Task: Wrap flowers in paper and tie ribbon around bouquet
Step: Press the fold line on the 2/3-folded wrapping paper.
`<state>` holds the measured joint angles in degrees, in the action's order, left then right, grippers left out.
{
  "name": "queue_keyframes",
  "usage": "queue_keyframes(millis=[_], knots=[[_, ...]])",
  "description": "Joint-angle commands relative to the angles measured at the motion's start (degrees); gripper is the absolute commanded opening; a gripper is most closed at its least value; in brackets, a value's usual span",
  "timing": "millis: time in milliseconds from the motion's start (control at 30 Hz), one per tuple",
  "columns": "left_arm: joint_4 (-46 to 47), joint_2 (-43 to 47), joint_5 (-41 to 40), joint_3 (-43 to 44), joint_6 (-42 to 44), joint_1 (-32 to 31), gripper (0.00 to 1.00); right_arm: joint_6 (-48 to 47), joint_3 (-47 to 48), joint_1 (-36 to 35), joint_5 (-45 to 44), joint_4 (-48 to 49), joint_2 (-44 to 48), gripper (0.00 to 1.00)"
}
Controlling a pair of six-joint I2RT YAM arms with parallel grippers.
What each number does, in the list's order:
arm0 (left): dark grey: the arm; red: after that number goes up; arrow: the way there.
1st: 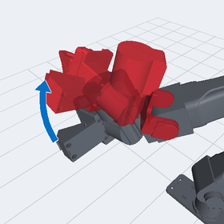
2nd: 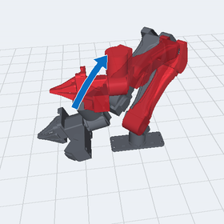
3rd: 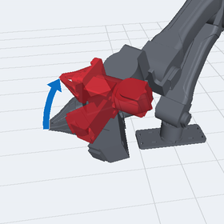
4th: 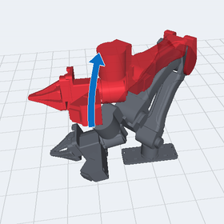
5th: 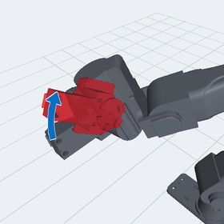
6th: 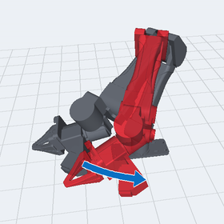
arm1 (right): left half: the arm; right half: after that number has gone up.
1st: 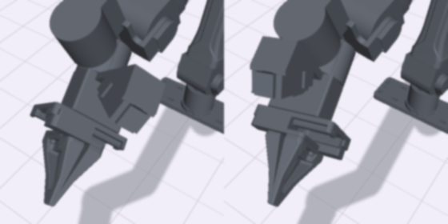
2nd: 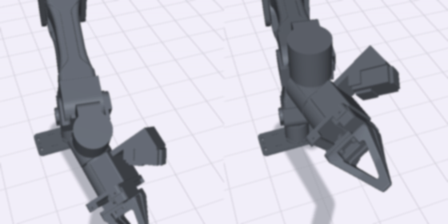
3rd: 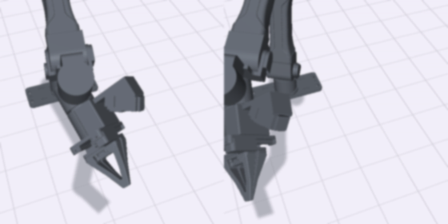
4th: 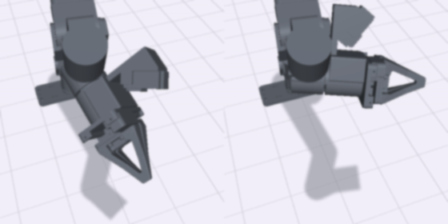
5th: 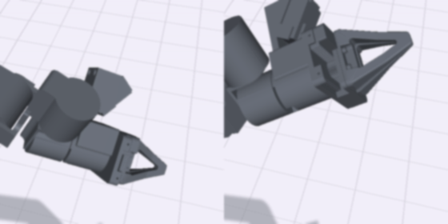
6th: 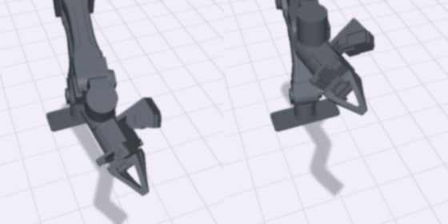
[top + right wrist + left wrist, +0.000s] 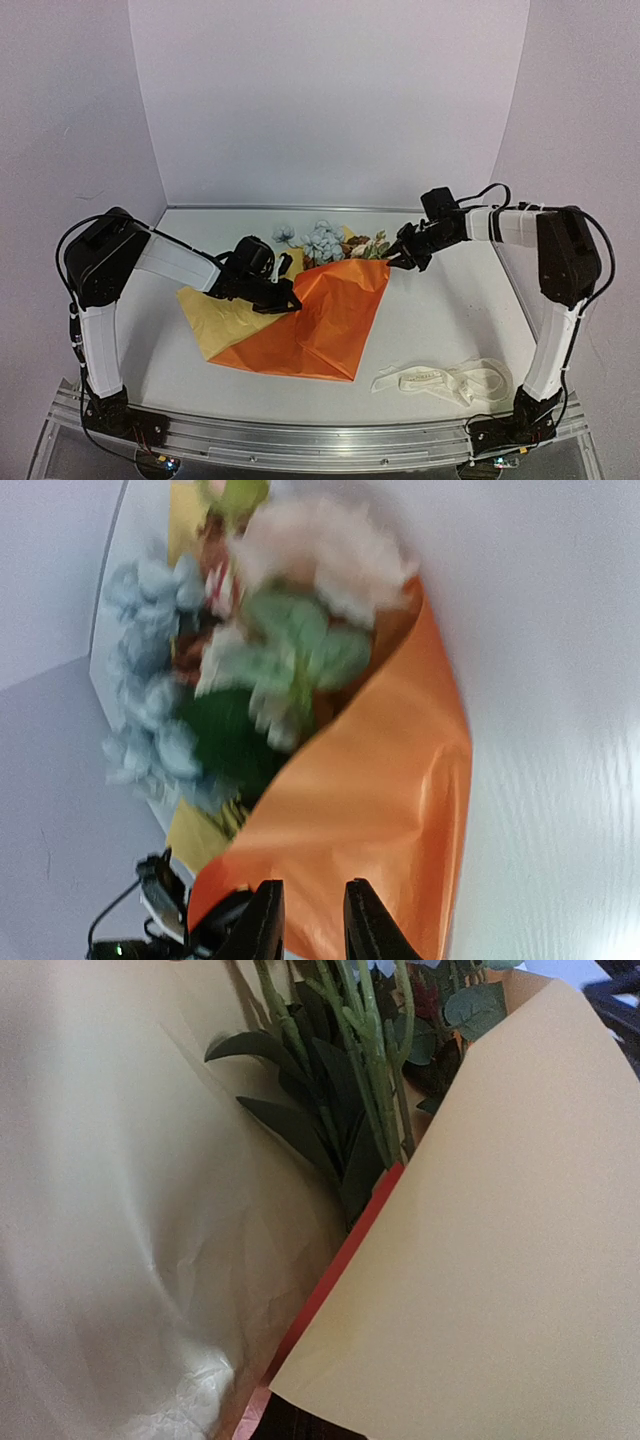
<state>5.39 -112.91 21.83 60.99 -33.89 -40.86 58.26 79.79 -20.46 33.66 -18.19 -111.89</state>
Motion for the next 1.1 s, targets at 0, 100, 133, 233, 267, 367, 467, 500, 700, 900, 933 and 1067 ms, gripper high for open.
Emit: queue_keyframes(millis=[0, 100, 133, 233, 267, 367, 467, 500, 700, 900, 933, 1067], knots=[[0.12, 4.86, -1.27, -1.53, -1.79, 0.13, 0.0, -2.69, -5.86, -8.18, 4.86, -1.39, 8.01, 0.22], [0.31, 6.27, -1.4, -2.74, -1.78, 0.17, 0.0, -1.9, -8.29, -12.78, 5.52, 1.15, 8.32, 0.22], [0.34, 6.59, -1.37, -2.97, -1.65, 0.17, 0.0, -1.23, -8.57, -14.58, 6.04, 3.09, 7.81, 0.21], [0.03, 7.22, -0.98, -3.25, -1.29, 0.09, 0.0, 0.68, -7.96, -18.19, 7.64, 7.12, 5.49, 0.19], [-0.09, 7.31, -0.77, -3.32, -1.19, 0.08, 0.0, 1.14, -7.38, -19.21, 8.19, 7.99, 4.49, 0.18], [-0.3, 7.48, -0.52, -3.7, -0.86, 0.08, 0.0, 2.4, -6.6, -21.81, 9.47, 10.69, 1.88, 0.16], [-0.36, 7.63, -0.17, -4.08, -0.61, 0.0, 0.0, 3.77, -7.19, -24.09, 10.08, 13.2, 0.47, 0.15], [-0.38, 7.55, -0.2, -4.16, -0.56, -0.01, 0.0, 4.06, -7.5, -24.67, 10.23, 14.12, 0.2, 0.15], [-0.29, 7.18, -0.25, -4.22, -0.6, -0.01, 0.0, 5.06, -9.45, -28.13, 9.7, 16.57, -1.53, 0.14], [-0.33, 8.02, -1.0, -4.73, -0.71, -0.01, 0.0, 5.65, -13.31, -29.99, 7.48, 21.03, -3.73, 0.13], [-0.28, 8.18, -1.14, -4.92, -0.73, -0.01, 0.0, 5.21, -13.97, -30.0, 6.81, 21.3, -4.09, 0.13], [-0.7, 8.51, -1.54, -5.34, -0.83, -0.01, 0.0, 4.84, -13.2, -30.1, 6.05, 22.02, -7.12, 0.13]])
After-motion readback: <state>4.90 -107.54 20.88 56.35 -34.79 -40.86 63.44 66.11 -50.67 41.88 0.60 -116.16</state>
